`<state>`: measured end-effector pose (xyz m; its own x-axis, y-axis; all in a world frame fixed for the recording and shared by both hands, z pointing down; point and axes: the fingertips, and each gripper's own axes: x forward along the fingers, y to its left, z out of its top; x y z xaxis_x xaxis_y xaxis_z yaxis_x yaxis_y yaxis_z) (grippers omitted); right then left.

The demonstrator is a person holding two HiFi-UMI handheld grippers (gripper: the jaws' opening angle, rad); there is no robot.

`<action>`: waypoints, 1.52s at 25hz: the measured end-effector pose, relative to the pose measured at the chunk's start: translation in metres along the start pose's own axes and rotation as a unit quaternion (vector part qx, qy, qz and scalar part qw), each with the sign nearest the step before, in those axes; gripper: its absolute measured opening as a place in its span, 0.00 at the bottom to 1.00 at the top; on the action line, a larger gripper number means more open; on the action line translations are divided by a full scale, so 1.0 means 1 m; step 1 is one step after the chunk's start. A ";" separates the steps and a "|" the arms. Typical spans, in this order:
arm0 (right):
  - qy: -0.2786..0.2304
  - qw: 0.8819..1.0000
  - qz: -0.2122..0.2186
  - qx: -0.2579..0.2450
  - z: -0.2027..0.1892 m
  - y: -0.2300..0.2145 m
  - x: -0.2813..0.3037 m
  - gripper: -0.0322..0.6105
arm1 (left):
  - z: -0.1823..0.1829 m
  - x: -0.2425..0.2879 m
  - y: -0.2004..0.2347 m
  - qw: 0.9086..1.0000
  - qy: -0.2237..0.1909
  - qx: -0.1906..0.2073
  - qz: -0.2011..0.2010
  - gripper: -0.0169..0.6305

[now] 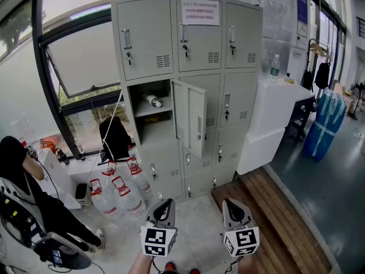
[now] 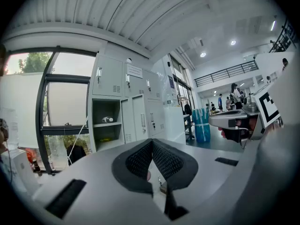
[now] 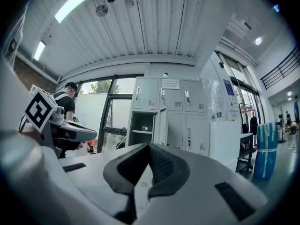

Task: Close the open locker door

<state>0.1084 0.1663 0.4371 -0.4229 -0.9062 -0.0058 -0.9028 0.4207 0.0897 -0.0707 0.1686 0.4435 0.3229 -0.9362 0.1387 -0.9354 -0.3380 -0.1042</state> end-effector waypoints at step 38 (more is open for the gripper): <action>0.034 0.996 -0.076 0.015 -0.035 -0.203 0.094 0.07 | 0.026 0.264 -0.109 0.991 0.013 -0.010 -0.131 0.06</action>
<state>0.2542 -0.0060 0.4534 -0.2759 -0.9599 0.0506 -0.9583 0.2787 0.0629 0.1203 -0.0439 0.4656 0.5513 -0.8139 0.1833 -0.8228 -0.5668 -0.0425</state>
